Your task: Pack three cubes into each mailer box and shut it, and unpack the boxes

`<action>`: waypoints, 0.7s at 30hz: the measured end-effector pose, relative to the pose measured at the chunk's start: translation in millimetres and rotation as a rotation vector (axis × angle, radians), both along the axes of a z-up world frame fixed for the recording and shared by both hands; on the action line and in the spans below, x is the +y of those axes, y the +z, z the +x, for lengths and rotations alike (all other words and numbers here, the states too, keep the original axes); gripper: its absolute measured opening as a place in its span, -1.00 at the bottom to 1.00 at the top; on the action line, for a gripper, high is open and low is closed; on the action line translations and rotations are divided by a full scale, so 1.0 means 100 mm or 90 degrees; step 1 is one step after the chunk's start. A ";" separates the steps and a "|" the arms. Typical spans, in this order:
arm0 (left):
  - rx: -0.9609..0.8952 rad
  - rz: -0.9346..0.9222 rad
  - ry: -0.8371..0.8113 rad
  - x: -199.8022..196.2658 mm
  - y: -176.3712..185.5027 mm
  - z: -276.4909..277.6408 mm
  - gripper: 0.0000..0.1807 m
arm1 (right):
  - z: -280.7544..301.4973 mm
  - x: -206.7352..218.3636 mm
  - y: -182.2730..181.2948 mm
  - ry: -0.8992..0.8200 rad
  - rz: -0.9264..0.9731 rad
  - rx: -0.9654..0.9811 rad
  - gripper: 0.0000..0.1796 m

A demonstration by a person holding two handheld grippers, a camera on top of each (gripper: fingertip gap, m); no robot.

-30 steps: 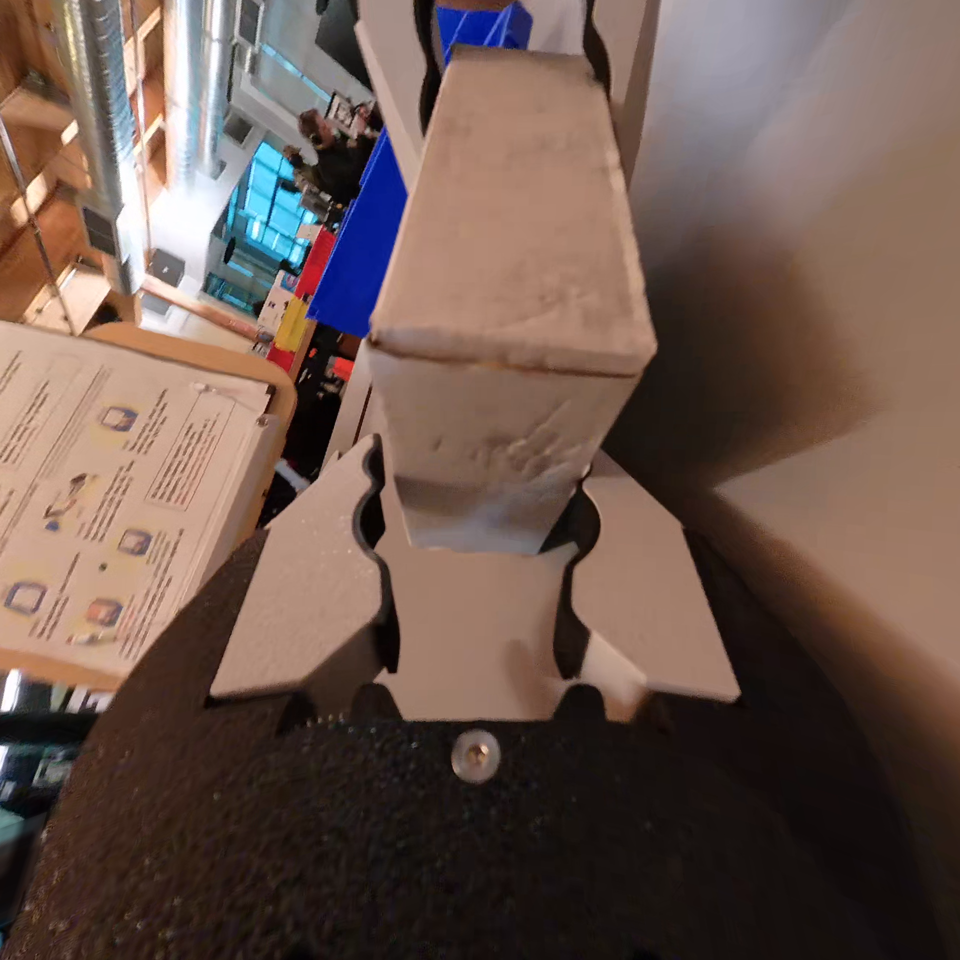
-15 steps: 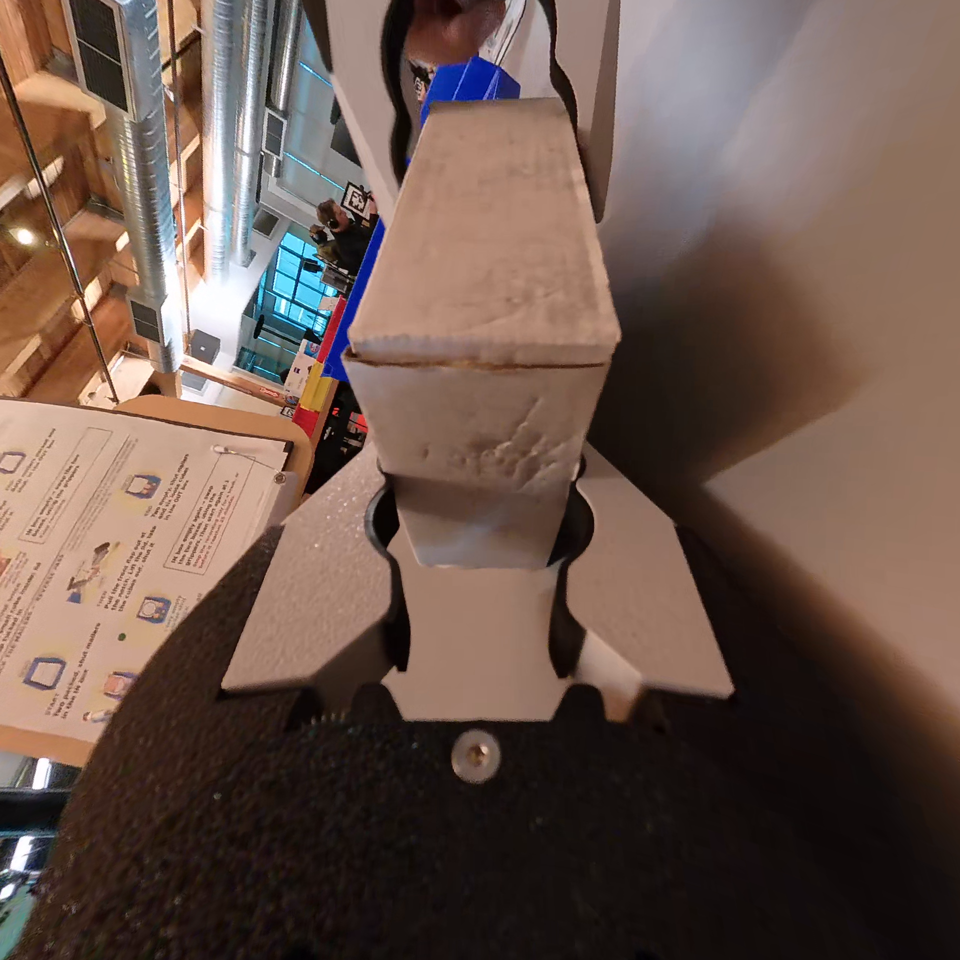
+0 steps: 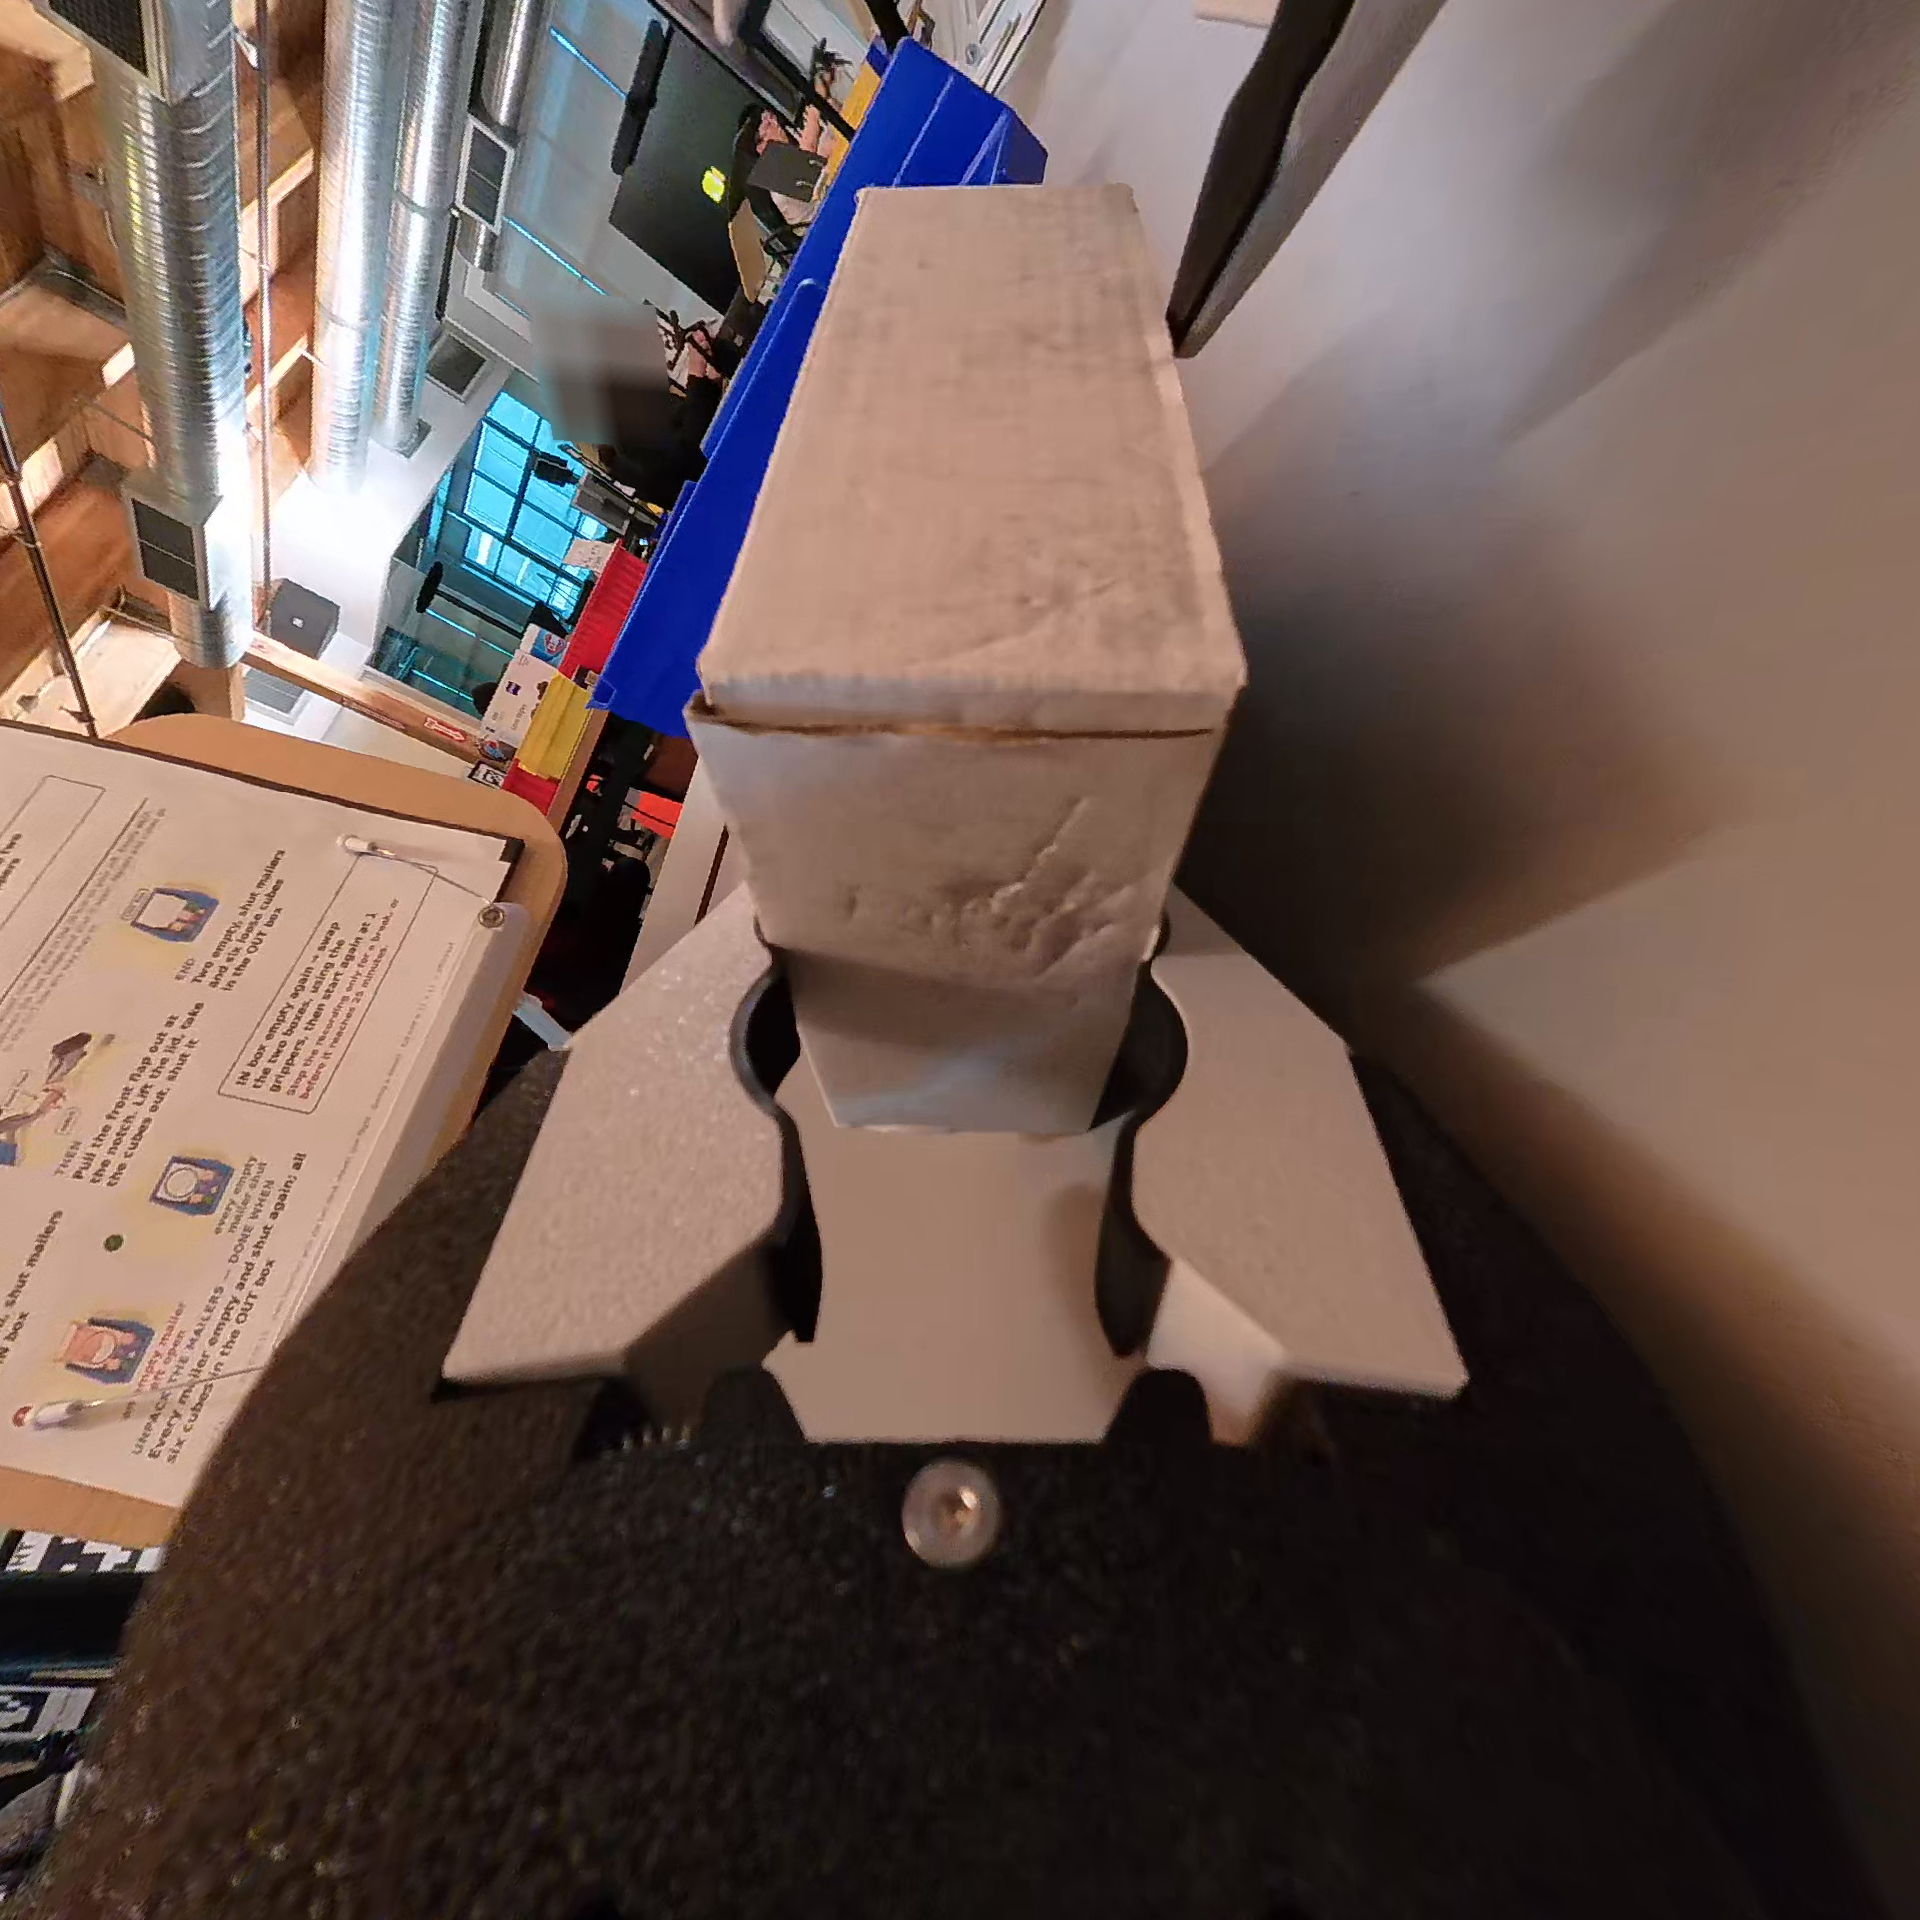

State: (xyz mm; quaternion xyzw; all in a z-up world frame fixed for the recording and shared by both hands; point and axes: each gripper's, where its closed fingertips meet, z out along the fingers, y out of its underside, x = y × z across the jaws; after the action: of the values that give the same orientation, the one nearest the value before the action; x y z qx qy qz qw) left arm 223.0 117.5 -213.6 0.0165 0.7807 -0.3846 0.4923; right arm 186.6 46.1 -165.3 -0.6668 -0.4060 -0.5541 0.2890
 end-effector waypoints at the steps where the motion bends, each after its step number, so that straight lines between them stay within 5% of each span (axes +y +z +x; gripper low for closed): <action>1: 0.002 -0.001 0.000 0.00 0.00 0.00 -0.33 | -0.01 0.00 0.00 0.000 0.007 -0.017 -0.31; 6: 0.009 -0.006 0.002 0.01 0.00 0.01 -0.33 | -0.04 -0.03 -0.02 0.004 0.031 -0.138 -0.43; 10: 0.018 -0.011 0.003 0.01 0.00 0.01 -0.33 | -0.03 -0.08 -0.12 -0.003 0.029 -0.242 -0.76; 21: 0.016 -0.014 0.027 0.03 0.01 0.06 -0.34 | 0.17 -0.09 -0.21 -0.035 0.064 -0.223 -1.00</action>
State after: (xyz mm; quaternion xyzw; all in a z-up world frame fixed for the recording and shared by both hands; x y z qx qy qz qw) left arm 228.7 120.5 -213.0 -0.0102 0.7825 -0.3829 0.4909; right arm 203.9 37.0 -186.5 -0.5556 -0.4037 -0.6891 0.2311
